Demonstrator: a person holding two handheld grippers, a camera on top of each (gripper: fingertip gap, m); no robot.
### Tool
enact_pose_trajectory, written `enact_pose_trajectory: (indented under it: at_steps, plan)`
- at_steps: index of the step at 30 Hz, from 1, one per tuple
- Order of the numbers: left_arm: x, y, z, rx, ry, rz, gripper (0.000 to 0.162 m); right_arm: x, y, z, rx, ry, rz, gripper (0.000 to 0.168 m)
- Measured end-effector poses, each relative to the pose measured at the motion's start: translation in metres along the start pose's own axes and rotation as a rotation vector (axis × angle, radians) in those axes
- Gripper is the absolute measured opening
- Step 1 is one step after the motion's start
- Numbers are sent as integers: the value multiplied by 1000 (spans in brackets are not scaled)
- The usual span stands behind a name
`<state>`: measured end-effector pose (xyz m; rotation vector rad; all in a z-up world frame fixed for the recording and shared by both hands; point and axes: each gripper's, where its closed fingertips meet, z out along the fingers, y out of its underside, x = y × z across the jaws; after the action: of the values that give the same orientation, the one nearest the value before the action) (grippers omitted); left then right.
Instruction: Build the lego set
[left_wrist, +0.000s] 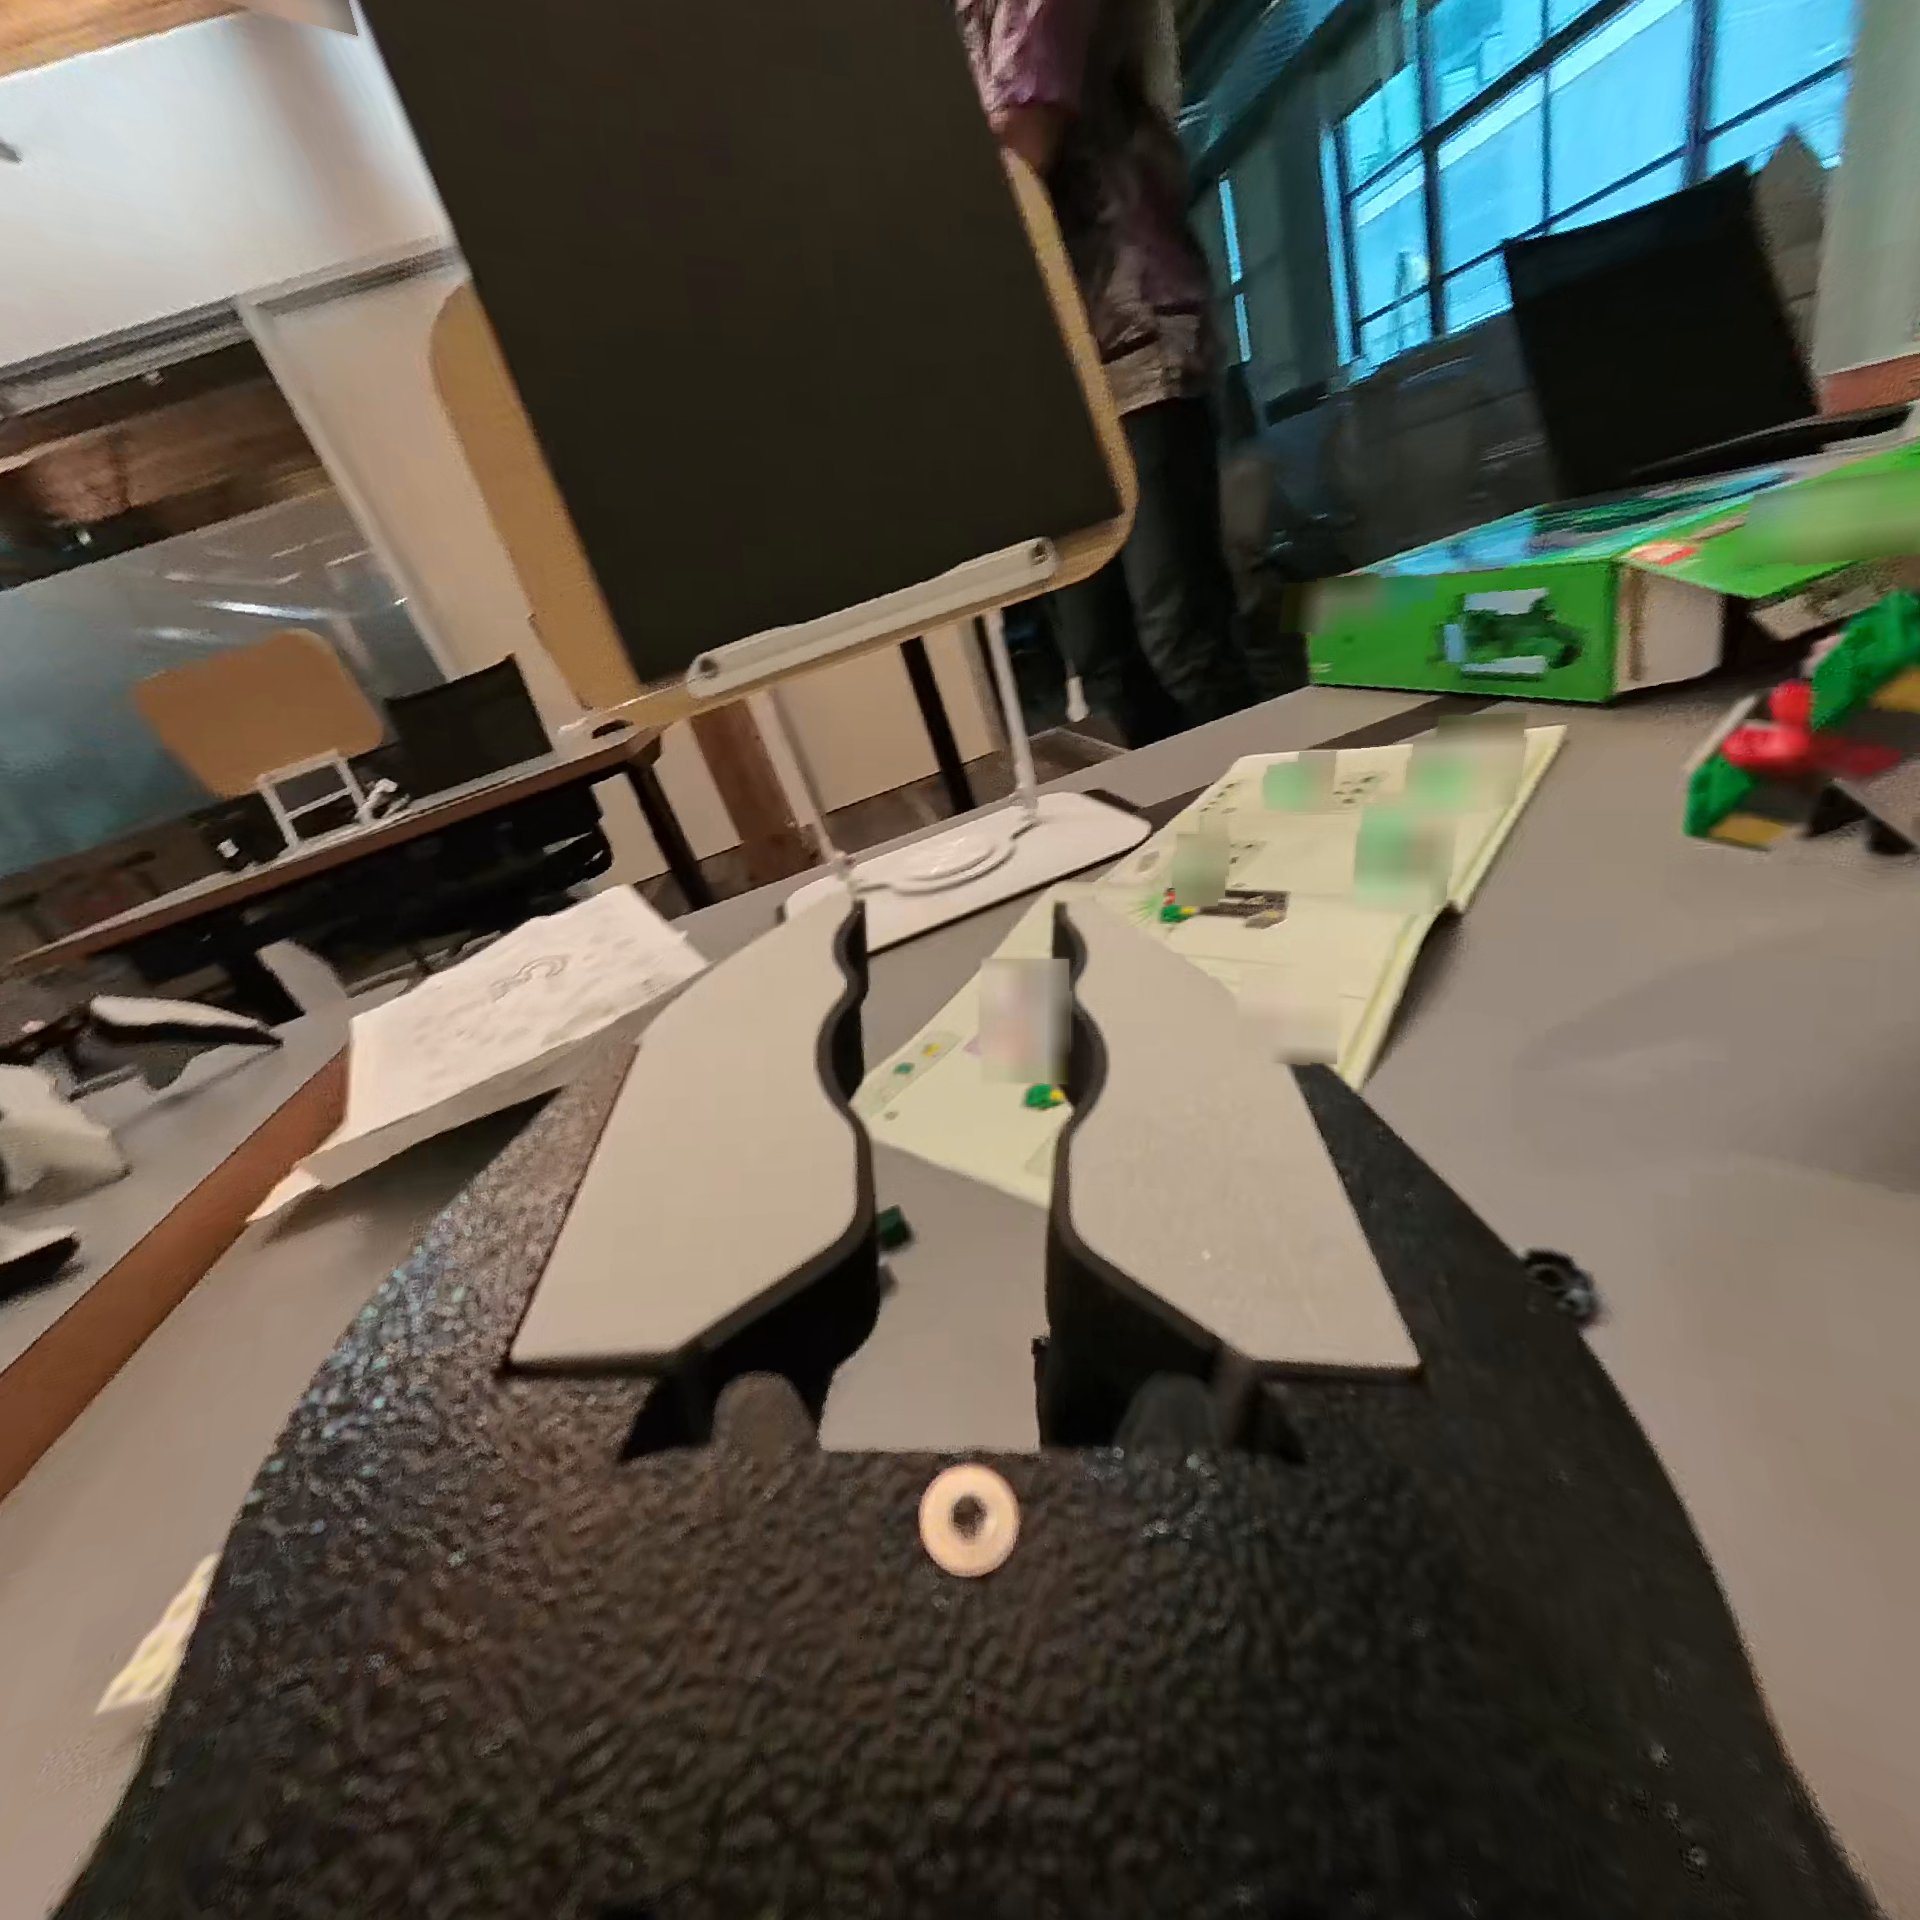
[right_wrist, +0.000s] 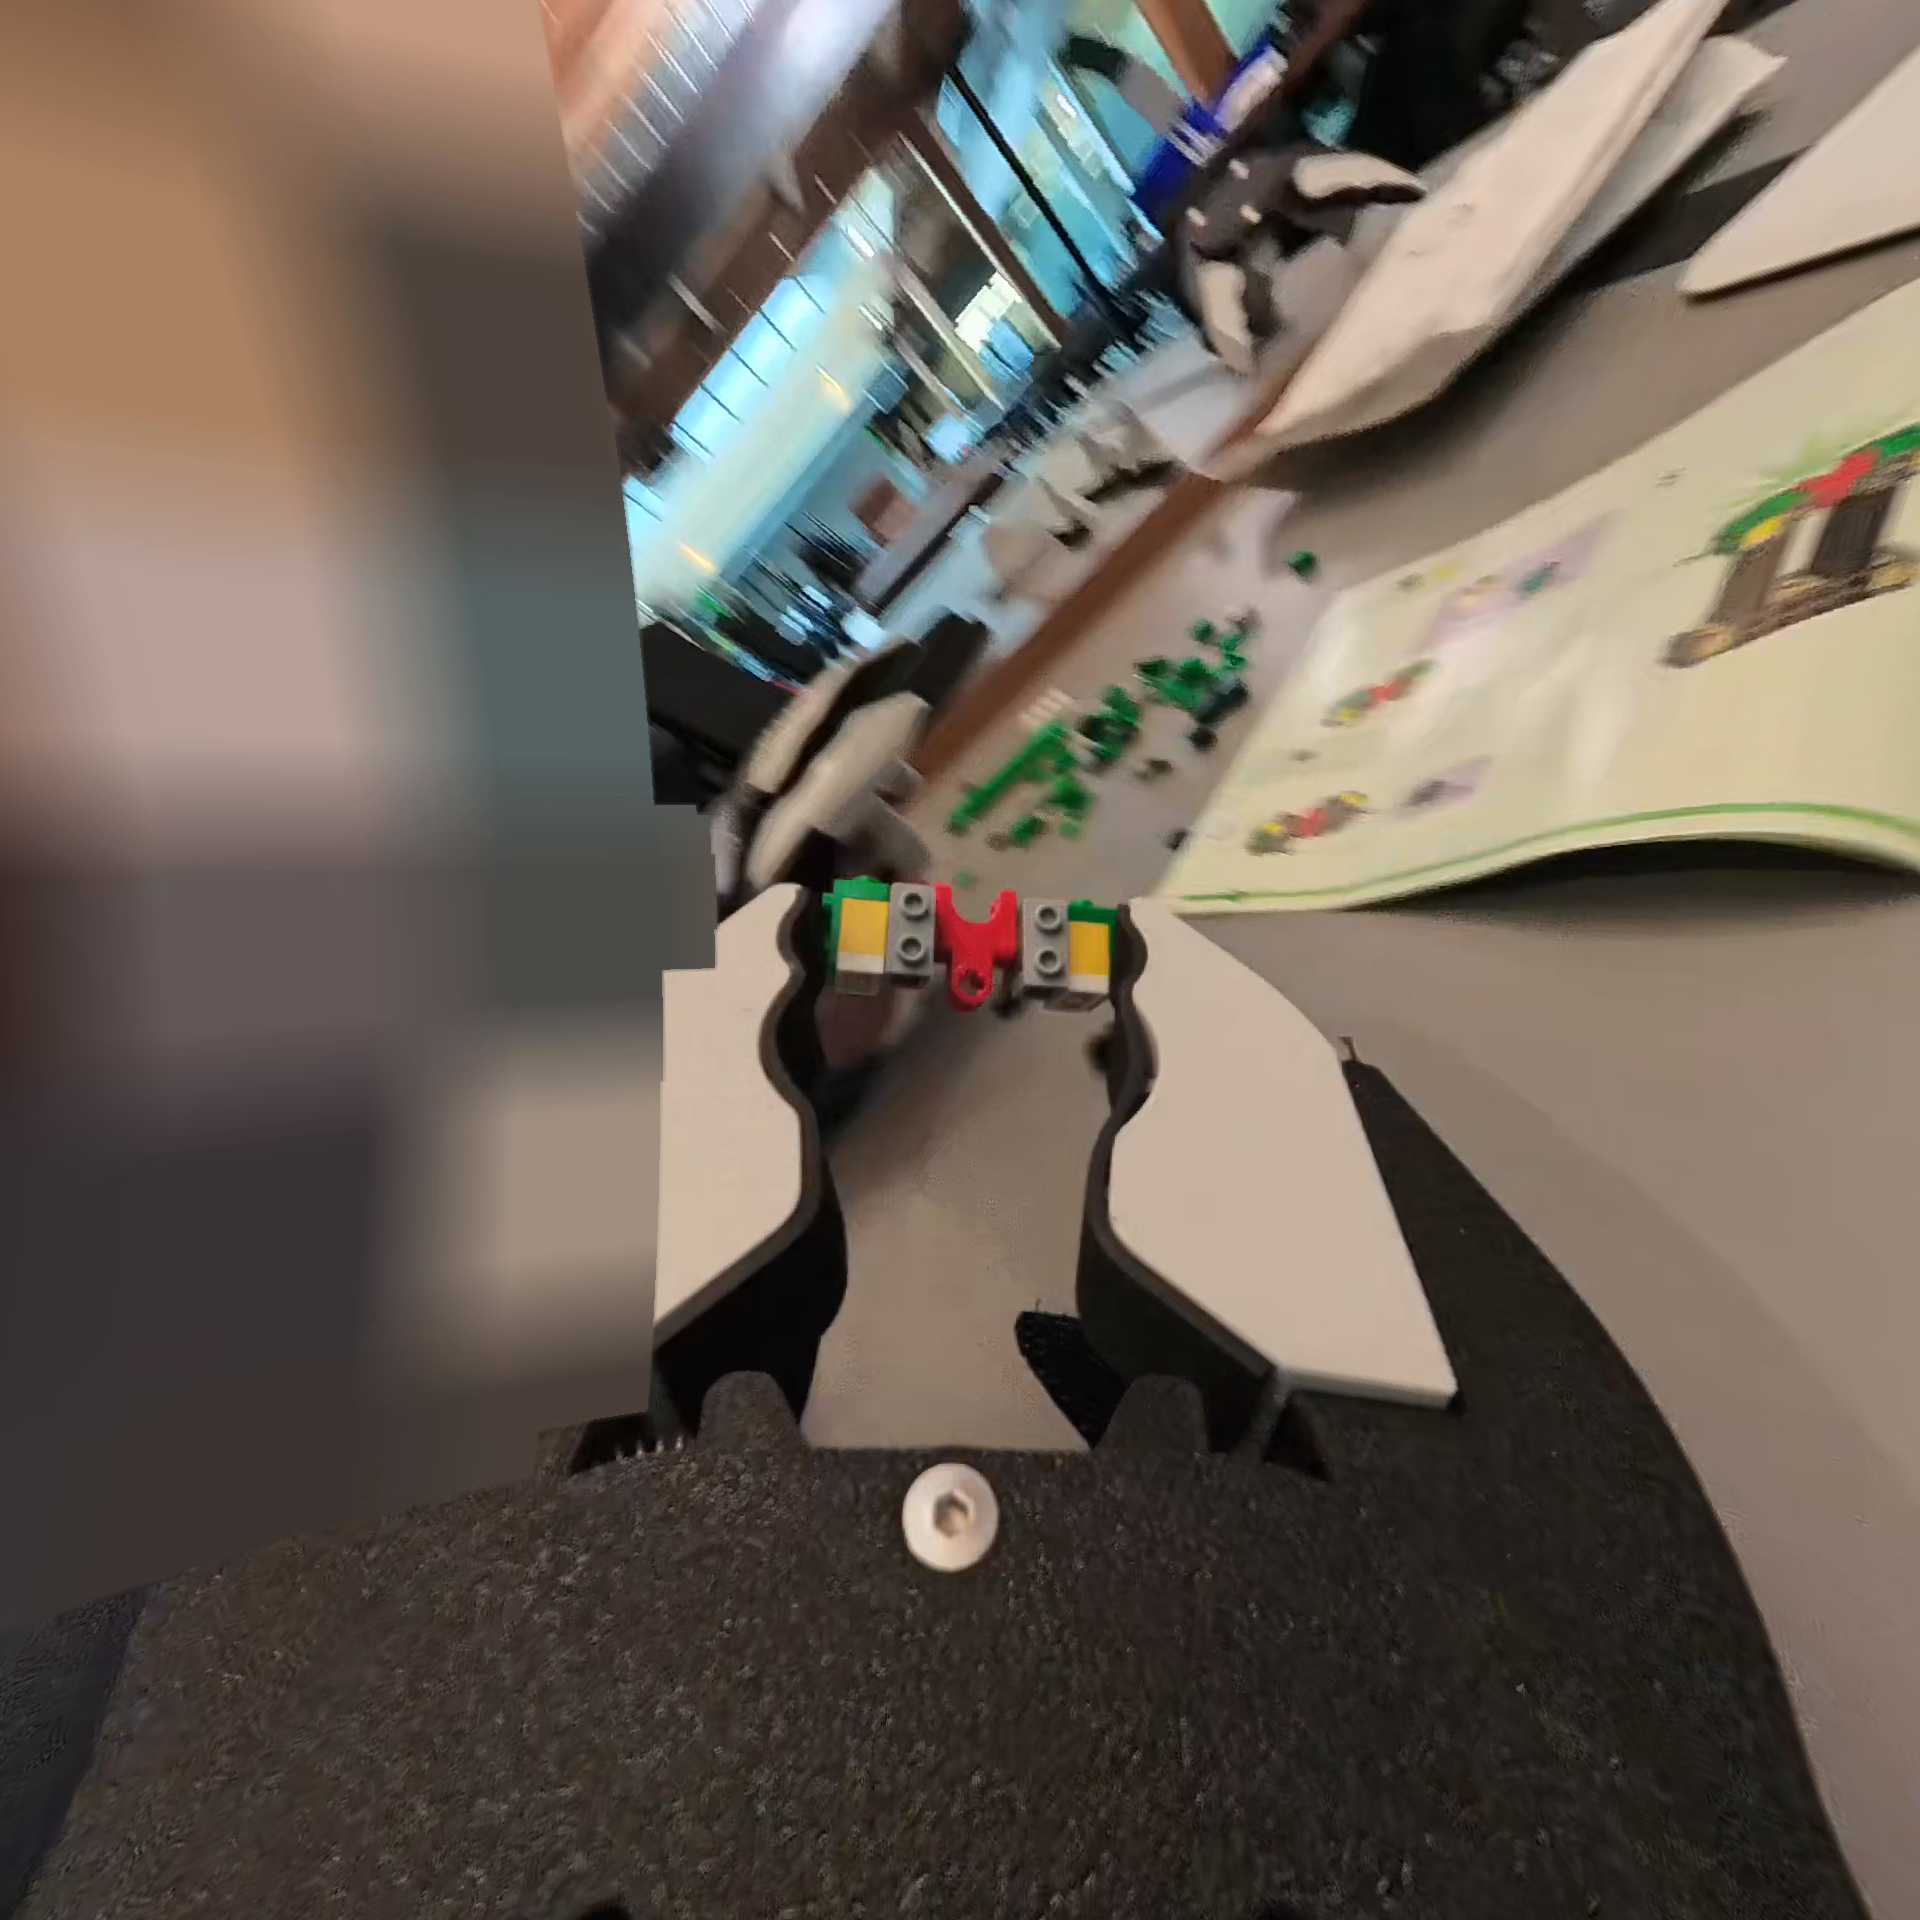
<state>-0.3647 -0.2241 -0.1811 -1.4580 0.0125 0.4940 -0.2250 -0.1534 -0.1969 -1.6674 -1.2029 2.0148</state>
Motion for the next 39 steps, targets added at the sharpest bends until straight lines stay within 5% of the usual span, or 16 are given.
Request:
enact_pose_trajectory:
  at_steps: [1,13,39]
  plan:
    - [-6,3,-1,-11,-18,-2,33,8,5,4,-46,68,-70,52]
    - [-8,23,6,-92,-1,-39,32,80,37,41,-453,488,-563,53]
    - [5,29,13,-124,58,-20,31,87,39,39,-543,612,-732,56]
